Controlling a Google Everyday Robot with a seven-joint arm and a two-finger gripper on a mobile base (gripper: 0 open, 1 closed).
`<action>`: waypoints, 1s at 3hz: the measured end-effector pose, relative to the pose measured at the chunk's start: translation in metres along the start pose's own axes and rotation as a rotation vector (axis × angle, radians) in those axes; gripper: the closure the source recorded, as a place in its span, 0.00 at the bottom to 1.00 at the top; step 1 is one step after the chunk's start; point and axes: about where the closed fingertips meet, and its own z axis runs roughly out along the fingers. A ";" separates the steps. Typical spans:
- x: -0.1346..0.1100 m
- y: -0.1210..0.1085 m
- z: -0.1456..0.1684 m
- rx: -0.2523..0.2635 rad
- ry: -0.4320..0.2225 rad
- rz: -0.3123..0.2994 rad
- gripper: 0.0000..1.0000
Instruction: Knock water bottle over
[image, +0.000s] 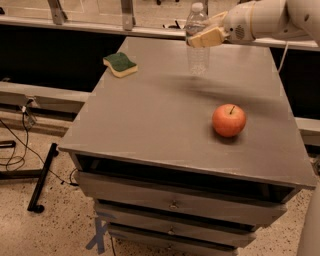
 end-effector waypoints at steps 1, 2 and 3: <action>-0.003 0.019 -0.008 -0.084 0.156 -0.150 1.00; 0.007 0.042 -0.015 -0.172 0.343 -0.321 1.00; 0.019 0.059 -0.020 -0.250 0.500 -0.485 1.00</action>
Offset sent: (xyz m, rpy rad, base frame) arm -0.0716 -0.0079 -0.0169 -0.8194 0.0299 0.3232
